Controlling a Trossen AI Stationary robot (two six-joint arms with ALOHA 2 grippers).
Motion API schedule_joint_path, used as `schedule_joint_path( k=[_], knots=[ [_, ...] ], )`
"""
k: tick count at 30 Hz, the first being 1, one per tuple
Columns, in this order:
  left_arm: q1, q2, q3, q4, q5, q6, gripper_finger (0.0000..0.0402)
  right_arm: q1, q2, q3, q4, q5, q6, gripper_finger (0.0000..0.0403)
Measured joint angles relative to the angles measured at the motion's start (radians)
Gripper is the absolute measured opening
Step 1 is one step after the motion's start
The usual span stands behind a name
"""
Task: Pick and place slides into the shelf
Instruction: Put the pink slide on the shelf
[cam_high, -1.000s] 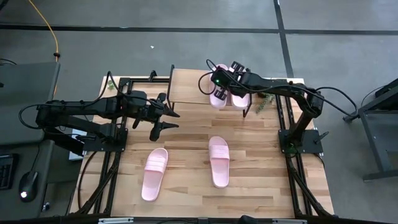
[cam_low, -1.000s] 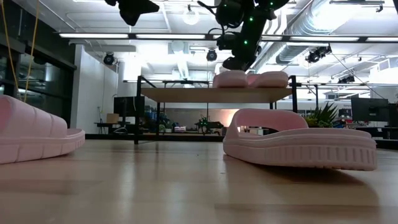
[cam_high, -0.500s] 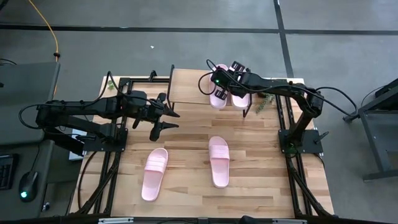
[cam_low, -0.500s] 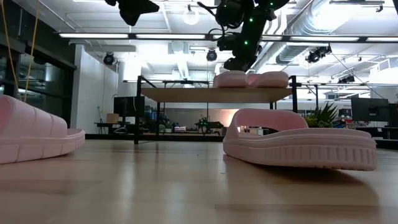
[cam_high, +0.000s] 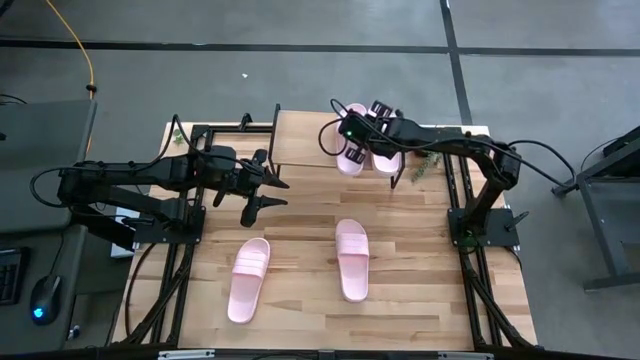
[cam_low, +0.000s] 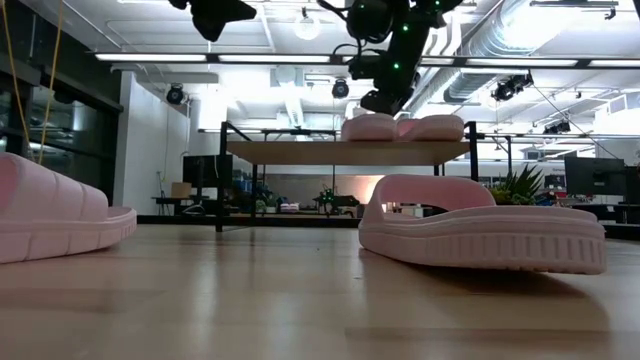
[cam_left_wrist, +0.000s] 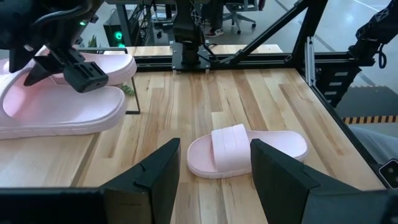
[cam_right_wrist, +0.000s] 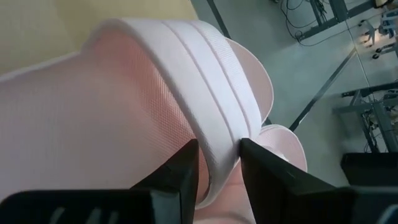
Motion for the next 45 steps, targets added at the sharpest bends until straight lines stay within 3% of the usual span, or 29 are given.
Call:
schedule_joint_path(
  k=[12, 23, 45],
  knots=[
    [0.0, 0.0, 0.0, 0.0, 0.0, 0.001, 0.0179, 0.036, 0.0, 0.0, -0.005, 0.064, 0.0, 0.0103],
    [0.0, 0.0, 0.0, 0.0, 0.0, 0.0, 0.0179, 0.035, -0.02, 0.001, -0.117, 0.115, 0.073, 0.0103],
    [0.0, 0.0, 0.0, 0.005, -0.019, -0.003, 0.0179, 0.035, -0.068, 0.001, -0.118, -0.017, 0.087, 0.0103]
  ],
)
